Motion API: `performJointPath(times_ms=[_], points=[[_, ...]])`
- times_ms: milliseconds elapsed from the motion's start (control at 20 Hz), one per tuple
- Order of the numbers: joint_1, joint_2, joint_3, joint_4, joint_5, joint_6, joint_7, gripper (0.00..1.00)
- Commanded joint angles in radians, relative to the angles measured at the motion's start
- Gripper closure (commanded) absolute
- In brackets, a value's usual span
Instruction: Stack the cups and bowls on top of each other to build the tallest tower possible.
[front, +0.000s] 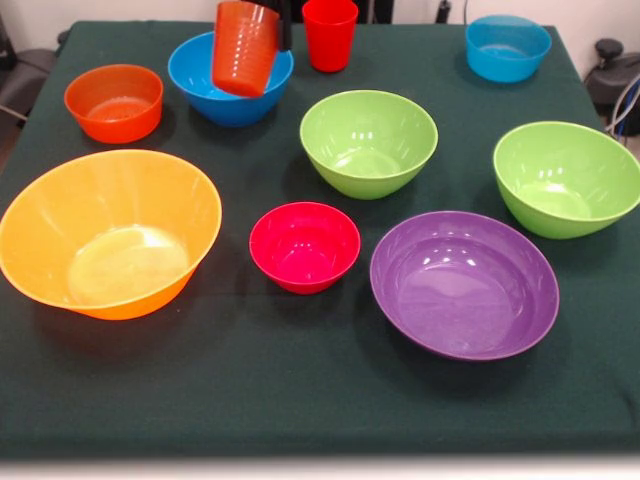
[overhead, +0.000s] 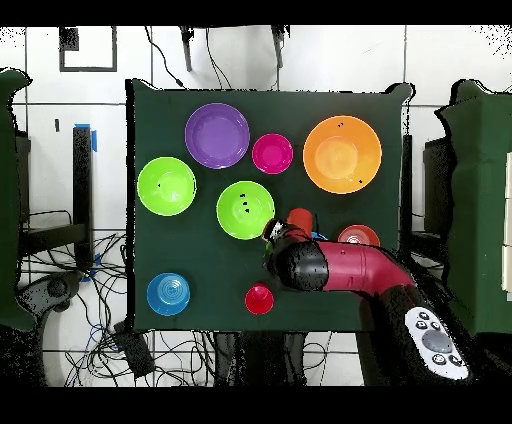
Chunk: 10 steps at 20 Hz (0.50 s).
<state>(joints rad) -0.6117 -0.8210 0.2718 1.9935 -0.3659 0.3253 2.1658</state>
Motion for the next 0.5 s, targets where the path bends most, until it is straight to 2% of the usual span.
performJointPath(times_ms=[50,250,500], points=[[0.107,-0.091,0.027,0.151,0.021,0.07,0.065,1.0],[0.159,-0.131,0.004,0.234,0.066,0.015,0.153,1.0],[0.198,-0.159,-0.014,0.311,0.121,-0.044,0.197,1.0]])
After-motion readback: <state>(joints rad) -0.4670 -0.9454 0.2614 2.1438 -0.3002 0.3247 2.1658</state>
